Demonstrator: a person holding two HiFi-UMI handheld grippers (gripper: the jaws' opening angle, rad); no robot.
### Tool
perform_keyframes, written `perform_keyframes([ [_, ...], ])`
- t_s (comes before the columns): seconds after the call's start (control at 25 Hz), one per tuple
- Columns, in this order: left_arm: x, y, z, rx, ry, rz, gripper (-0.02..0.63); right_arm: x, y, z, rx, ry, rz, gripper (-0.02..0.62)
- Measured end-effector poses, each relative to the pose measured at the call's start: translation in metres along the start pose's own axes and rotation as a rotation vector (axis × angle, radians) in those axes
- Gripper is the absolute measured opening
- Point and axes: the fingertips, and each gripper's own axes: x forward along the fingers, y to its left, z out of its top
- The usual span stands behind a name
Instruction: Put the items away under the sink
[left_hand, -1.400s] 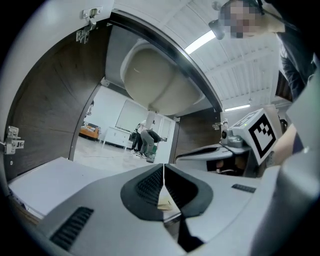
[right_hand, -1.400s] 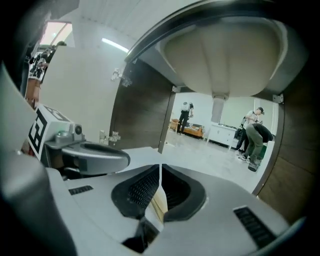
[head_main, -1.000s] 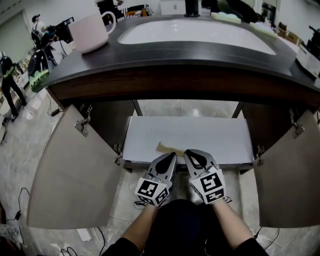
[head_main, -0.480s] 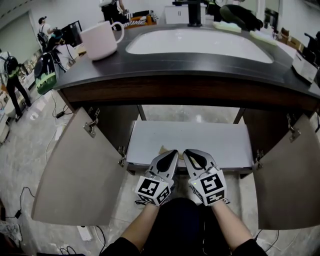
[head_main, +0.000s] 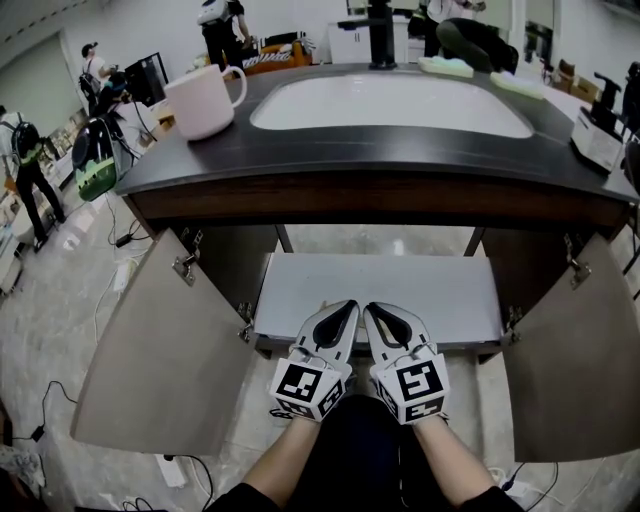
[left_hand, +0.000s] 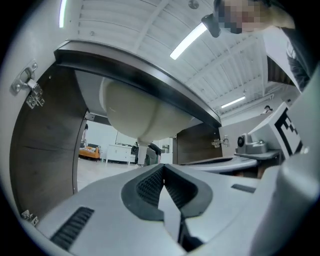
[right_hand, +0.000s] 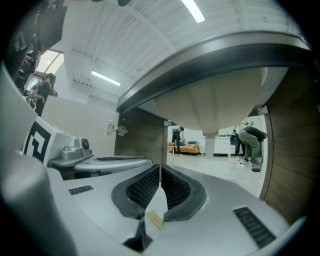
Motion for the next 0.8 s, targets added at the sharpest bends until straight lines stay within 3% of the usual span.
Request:
perform_keyframes([
  [0.32,0.002,0.002,0.013,0.003,-0.022,0.039,0.008,0.004,-0.006,0.017,-0.024,-0.030,-0.027,0.038],
  [0.52,0.002,0.006,0.024,-0.030,-0.083,0.066,0.008,0.010,-0.003,0.027,-0.074,-0.081,-0.003,0.038],
  [0.68,-0.008,0.013,0.058,-0.026,-0.134,0.134,0.008,0.014,0.007,0.060,-0.139,-0.120,0.044,0.038],
  [0.8,-0.013,0.012,0.094,-0.019,-0.127,0.185,0.008,0.013,0.014,0.094,-0.153,-0.126,0.061,0.038],
])
